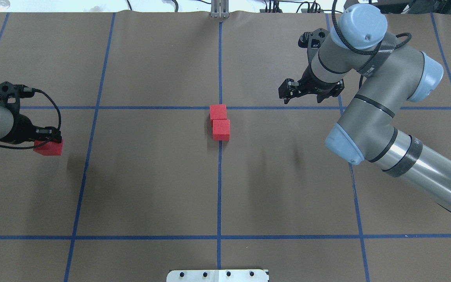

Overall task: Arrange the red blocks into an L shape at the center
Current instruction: 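Carry the red cube with the left gripper toward the two-cube pair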

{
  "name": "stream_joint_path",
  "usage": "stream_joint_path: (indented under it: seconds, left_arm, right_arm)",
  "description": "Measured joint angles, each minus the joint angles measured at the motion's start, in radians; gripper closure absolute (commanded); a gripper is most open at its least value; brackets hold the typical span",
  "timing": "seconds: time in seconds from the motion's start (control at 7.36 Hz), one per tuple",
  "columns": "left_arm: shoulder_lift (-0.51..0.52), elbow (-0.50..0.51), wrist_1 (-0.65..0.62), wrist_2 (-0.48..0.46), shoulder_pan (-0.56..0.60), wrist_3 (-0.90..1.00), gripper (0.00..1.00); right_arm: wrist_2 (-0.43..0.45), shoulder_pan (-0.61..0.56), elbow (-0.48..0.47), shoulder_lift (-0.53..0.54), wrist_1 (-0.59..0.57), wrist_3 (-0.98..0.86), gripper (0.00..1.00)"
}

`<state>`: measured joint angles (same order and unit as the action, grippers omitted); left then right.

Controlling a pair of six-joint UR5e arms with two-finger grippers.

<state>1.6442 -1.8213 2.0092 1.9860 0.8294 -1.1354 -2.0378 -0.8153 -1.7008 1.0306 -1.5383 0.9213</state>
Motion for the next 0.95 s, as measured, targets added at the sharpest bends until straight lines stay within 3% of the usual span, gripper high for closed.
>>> stream_joint_path:
  seconds: [0.54,0.95]
  left_arm:
    - [0.298,0.028,-0.344,-0.121,-0.053,-0.713,1.00]
    - [0.556,0.244,-0.506,-0.201,-0.174,-1.133,1.00]
  right_arm:
    - [-0.025,-0.070,-0.015,0.082,0.016,-0.189,0.01]
    - [-0.104,-0.111,-0.058,0.143,0.023,-0.279,0.01]
